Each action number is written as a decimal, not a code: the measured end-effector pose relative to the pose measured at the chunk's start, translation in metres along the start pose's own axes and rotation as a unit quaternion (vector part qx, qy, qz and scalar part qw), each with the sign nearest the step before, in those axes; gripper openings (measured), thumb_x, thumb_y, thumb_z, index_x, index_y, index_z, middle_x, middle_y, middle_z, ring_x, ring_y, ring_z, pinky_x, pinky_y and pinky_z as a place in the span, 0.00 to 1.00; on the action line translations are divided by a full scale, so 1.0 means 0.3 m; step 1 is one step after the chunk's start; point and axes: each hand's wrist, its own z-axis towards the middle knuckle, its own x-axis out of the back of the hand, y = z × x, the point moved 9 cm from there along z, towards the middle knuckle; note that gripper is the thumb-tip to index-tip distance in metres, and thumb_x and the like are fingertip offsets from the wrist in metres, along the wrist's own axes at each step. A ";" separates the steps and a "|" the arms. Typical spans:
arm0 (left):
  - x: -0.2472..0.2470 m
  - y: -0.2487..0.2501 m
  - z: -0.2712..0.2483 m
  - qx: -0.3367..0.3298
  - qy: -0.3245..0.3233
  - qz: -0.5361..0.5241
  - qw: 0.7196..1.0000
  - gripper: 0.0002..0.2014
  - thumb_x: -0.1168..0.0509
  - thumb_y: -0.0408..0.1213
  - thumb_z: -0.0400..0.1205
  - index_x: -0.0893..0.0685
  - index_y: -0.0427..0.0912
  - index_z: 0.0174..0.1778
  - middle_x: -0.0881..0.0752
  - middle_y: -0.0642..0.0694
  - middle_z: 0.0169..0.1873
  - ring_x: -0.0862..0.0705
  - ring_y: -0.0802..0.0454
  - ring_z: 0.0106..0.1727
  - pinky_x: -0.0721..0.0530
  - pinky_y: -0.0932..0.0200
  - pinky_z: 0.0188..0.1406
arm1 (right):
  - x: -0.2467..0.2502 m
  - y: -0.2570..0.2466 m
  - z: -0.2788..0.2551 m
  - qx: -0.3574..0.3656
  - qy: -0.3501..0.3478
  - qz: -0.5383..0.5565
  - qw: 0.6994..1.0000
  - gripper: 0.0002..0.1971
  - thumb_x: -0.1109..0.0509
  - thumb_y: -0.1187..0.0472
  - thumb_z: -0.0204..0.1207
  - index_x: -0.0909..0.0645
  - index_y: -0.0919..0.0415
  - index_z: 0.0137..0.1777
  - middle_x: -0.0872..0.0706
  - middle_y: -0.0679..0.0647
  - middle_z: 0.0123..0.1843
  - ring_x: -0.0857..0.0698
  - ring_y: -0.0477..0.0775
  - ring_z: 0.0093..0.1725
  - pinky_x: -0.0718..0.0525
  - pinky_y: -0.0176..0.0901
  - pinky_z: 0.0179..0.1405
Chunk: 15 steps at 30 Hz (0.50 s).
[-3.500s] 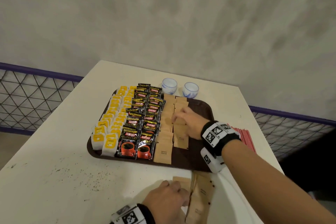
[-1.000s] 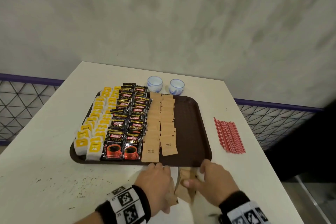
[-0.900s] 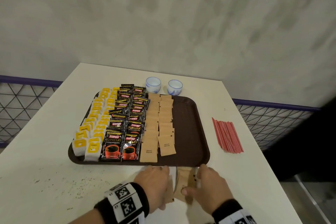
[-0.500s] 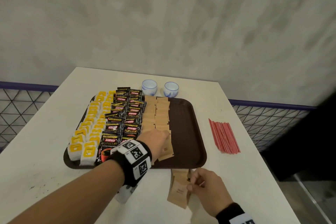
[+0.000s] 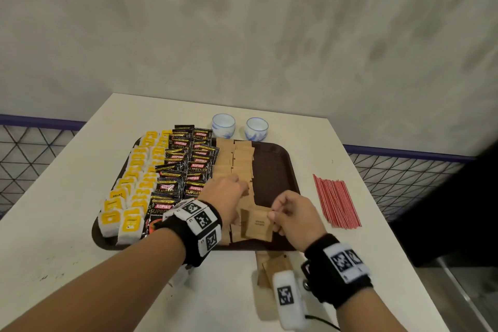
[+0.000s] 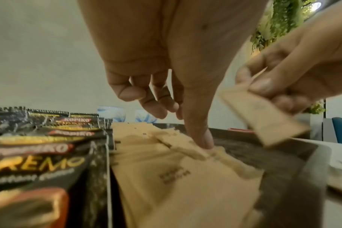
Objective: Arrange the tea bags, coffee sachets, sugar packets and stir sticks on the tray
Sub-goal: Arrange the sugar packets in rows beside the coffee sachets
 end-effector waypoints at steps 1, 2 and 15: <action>0.019 -0.010 -0.004 0.002 0.013 -0.008 1.000 0.26 0.23 0.44 0.70 0.23 0.51 0.62 0.22 0.51 0.58 0.21 0.48 0.61 0.23 0.47 0.63 | -0.031 0.003 0.028 -0.008 -0.009 -0.014 1.000 0.10 0.30 0.68 0.76 0.24 0.55 0.38 0.15 0.51 0.35 0.16 0.47 0.34 0.22 0.30 0.27; 0.035 -0.021 -0.009 0.004 0.022 -0.015 1.000 0.23 0.24 0.43 0.71 0.22 0.52 0.61 0.22 0.51 0.57 0.21 0.49 0.60 0.22 0.47 0.63 | -0.059 0.006 0.051 -0.016 -0.017 -0.030 0.999 0.10 0.30 0.68 0.76 0.24 0.54 0.38 0.15 0.50 0.36 0.16 0.47 0.35 0.22 0.32 0.29; -0.010 -0.037 -0.051 0.033 -0.007 -0.048 0.998 0.24 0.34 0.39 0.80 0.29 0.45 0.72 0.23 0.46 0.65 0.25 0.46 0.67 0.24 0.49 0.68 | -0.107 0.057 0.085 -0.078 -0.005 -0.106 0.991 0.16 0.28 0.65 0.75 0.24 0.54 0.60 0.18 0.50 0.51 0.19 0.50 0.52 0.22 0.38 0.54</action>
